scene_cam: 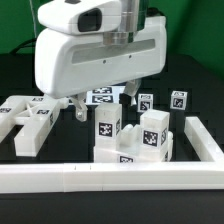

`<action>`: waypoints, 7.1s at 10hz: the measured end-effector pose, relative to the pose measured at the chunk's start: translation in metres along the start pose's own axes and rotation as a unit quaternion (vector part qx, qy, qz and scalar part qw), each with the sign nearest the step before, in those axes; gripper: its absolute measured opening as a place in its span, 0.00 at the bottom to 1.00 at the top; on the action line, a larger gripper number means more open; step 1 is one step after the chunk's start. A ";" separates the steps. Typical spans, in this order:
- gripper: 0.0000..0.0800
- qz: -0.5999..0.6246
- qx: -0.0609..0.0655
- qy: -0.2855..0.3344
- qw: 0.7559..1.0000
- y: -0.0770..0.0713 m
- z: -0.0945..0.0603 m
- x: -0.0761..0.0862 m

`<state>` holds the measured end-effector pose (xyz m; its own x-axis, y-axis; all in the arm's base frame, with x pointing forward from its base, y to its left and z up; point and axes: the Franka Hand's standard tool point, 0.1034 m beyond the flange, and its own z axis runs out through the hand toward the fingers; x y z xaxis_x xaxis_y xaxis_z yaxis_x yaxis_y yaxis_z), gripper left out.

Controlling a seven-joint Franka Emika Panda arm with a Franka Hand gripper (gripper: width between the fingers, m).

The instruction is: Assemble chair

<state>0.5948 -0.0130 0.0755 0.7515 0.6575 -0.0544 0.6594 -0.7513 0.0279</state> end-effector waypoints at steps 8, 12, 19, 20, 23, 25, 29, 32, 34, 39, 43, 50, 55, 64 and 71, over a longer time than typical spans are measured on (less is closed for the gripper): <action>0.38 -0.036 0.000 -0.004 0.999 0.000 0.001 -0.003; 0.38 0.062 0.017 -0.018 0.998 -0.005 0.002 -0.010; 0.67 0.156 0.023 -0.030 0.987 -0.021 -0.008 -0.010; 0.78 0.181 0.024 -0.029 0.983 -0.029 -0.014 -0.011; 0.81 0.183 0.025 -0.030 0.982 -0.032 -0.014 -0.013; 0.81 0.183 0.025 -0.030 0.982 -0.032 -0.013 -0.013; 0.81 0.183 0.025 -0.030 0.982 -0.032 -0.013 -0.013; 0.81 0.192 0.025 -0.031 0.981 -0.032 -0.013 -0.013; 0.81 0.248 0.028 -0.030 0.968 -0.032 -0.013 -0.015; 0.81 0.447 0.035 -0.036 0.893 -0.032 -0.009 -0.022; 0.81 0.626 0.028 -0.046 0.778 -0.035 -0.001 -0.027; 0.81 0.692 0.010 -0.036 0.720 -0.054 0.015 -0.009; 0.81 0.682 0.006 -0.036 0.730 -0.062 0.026 -0.003; 0.81 0.668 -0.006 -0.049 0.743 -0.070 0.063 -0.016; 0.32 0.666 -0.006 -0.051 0.744 -0.073 0.067 -0.016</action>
Offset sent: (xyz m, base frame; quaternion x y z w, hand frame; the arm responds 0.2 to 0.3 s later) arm 0.0000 0.0000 0.0000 0.0000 0.0000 0.0000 1.0000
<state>0.5335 0.0277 0.0077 0.7332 -0.6785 -0.0453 -0.6685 -0.7315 0.1341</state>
